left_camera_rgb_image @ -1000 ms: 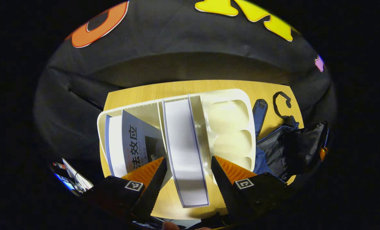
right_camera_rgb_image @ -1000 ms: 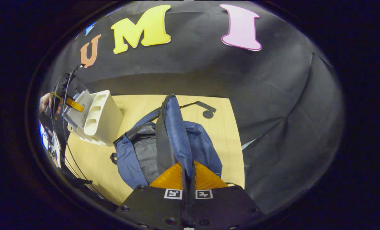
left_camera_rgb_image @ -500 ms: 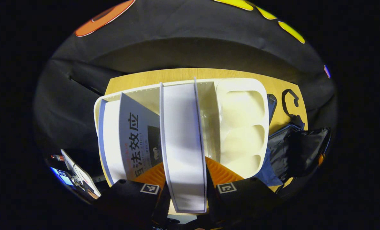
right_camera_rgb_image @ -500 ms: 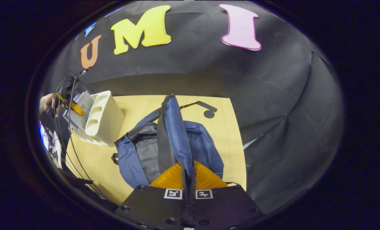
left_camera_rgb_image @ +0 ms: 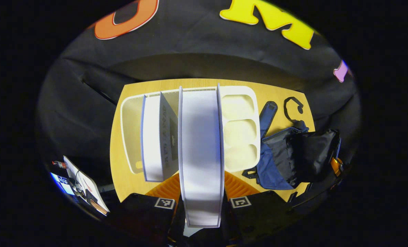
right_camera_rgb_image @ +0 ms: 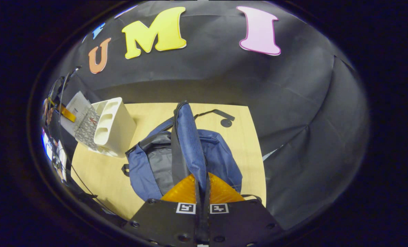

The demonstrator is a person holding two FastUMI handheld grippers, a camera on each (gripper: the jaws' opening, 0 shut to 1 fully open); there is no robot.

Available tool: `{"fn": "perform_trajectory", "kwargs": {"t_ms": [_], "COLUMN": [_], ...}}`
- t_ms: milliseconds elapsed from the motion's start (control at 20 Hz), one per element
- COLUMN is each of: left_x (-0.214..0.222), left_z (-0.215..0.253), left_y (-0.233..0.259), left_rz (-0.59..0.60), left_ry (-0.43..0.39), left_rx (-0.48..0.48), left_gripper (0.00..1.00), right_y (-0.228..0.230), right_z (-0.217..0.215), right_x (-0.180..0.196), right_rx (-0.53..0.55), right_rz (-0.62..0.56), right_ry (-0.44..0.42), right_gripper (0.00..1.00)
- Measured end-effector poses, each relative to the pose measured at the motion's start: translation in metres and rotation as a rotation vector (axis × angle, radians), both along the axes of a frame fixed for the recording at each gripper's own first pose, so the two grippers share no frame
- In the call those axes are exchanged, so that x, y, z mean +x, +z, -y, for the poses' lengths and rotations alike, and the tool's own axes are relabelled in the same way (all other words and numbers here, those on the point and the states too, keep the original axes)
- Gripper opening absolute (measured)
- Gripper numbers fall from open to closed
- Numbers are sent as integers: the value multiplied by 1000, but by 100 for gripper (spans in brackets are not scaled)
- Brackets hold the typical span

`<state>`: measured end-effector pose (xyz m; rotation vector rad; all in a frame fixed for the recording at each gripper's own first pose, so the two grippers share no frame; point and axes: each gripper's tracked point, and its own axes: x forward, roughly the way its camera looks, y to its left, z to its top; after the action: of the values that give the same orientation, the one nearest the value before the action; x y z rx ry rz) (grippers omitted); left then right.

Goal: Open the schoolbag, grab two books from the bookshelf and put them into the schoolbag.

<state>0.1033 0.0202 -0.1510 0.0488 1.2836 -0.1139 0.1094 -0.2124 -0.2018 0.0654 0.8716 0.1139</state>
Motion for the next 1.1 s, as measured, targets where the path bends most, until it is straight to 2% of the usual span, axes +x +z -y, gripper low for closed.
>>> {"fn": "perform_trajectory", "kwargs": {"t_ms": [50,100,250,300,400,500,600,700,850,900,950,1000,1050,1100], "left_x": [-11,-20,-45,-51,-63,-74,-83,-92,-97,-94,-93,-89,-87,-86], "left_z": [-7,-14,-17,-10,18,61,107,143,189,205,219,234,249,261], "left_y": [11,25,59,68,82,85,80,68,44,37,28,19,4,-11], "left_rz": [22,50,134,166,210,213,178,137,130,136,147,158,158,155], "left_ry": [-11,-15,-2,10,28,46,78,99,120,133,147,164,171,174], "left_rx": [3,-6,-93,-146,-283,-438,-590,-699,-782,-810,-832,-853,-858,-851], "left_gripper": [48,44,47,41,45,42,44,43,43,48,48,43,43,48], "right_y": [0,1,4,3,3,3,2,0,-1,0,0,0,0,0], "right_z": [-1,-2,-3,-4,-4,-5,-6,-8,-8,-9,-9,-7,-6,-7], "right_x": [-2,-5,-10,-12,-15,-16,-17,-19,-18,-18,-18,-18,-19,-19], "right_rx": [0,2,2,2,3,-1,-15,-31,-41,-33,-25,-20,-13,-4], "right_rz": [0,-1,7,4,0,3,11,12,24,26,29,32,31,29], "right_ry": [0,1,-11,-15,-21,-24,-23,-16,-18,-21,-28,-35,-42,-48], "right_gripper": [1,0,0,0,0,0,1,0,0,0,0,0,0,0]}}
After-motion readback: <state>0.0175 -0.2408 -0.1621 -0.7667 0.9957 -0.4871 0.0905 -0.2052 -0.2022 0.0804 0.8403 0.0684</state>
